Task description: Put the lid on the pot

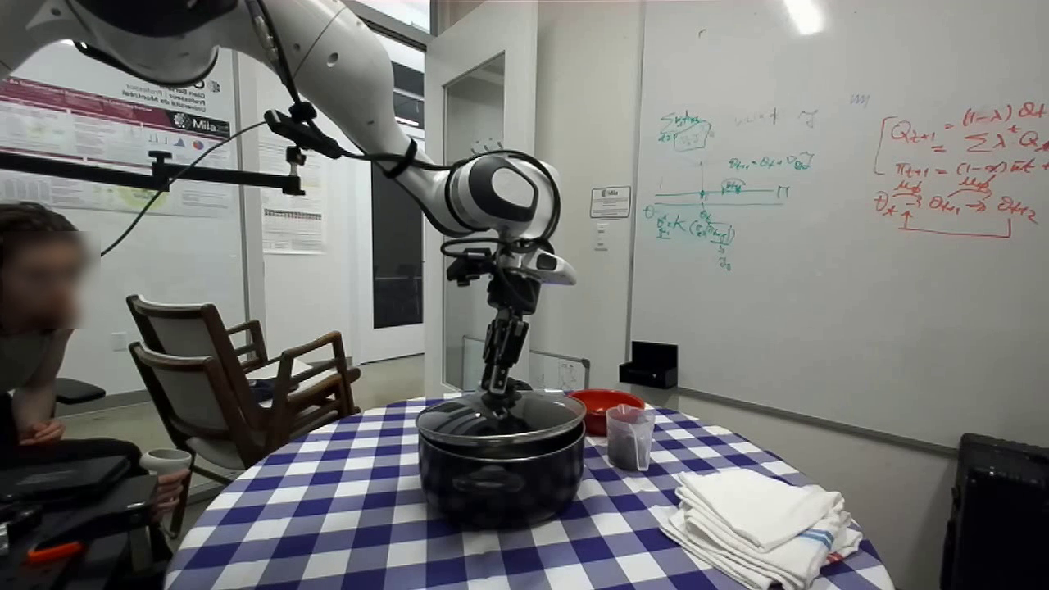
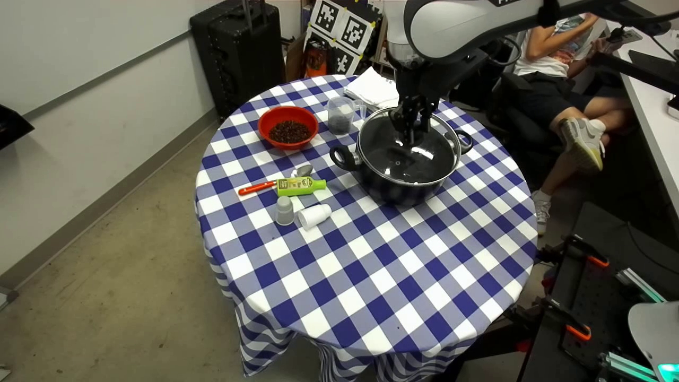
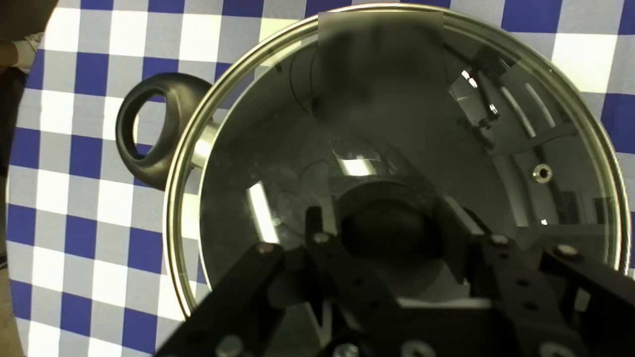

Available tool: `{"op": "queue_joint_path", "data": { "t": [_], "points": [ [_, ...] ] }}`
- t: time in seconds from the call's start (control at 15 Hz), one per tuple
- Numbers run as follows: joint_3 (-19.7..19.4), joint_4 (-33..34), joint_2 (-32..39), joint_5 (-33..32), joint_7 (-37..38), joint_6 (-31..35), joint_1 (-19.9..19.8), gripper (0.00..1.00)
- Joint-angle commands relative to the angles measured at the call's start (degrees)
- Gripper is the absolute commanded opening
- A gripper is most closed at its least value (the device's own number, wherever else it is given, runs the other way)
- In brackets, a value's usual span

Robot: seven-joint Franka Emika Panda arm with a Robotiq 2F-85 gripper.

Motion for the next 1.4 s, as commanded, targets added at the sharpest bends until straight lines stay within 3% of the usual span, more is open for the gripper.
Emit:
{"op": "queue_joint_path", "data": {
  "t": [0.0, 1.33],
  "points": [
    [0.31, 2.38, -0.17, 2.39, -1.12, -2.80, -0.65, 0.25],
    [0.10, 2.19, 0.53, 5.67, -0.70, -2.10, -1.81, 0.25]
  ]
}}
